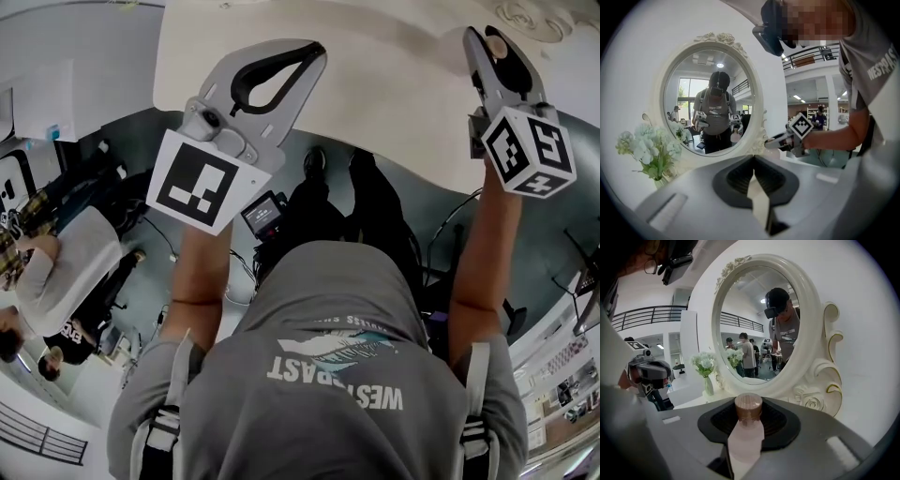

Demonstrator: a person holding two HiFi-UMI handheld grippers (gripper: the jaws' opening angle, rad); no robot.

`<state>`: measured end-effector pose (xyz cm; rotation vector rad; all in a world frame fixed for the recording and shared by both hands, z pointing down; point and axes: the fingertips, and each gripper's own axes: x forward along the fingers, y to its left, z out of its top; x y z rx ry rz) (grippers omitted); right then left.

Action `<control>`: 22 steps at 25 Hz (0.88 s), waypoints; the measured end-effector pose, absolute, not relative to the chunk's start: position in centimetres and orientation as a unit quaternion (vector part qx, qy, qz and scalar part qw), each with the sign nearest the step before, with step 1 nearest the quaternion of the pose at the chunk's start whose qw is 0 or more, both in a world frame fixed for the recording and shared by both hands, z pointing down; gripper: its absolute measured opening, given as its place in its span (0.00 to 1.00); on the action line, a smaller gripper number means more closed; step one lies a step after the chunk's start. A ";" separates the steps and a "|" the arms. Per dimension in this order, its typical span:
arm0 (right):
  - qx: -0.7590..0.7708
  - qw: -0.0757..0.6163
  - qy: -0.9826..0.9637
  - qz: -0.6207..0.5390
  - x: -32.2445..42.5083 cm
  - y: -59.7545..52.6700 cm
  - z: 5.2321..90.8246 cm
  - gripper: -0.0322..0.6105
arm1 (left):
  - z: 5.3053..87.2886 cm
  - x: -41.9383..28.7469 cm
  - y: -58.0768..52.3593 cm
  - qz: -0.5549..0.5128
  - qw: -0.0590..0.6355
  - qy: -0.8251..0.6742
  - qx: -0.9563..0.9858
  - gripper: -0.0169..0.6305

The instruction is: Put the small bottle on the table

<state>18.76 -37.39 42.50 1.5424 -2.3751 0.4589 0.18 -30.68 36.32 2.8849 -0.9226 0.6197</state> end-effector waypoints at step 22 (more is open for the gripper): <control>0.541 0.149 -0.814 0.149 20.2 -43.1 49.8 0.26 | 41.9 2.0 -34.6 0.211 0.063 -0.294 0.930 0.03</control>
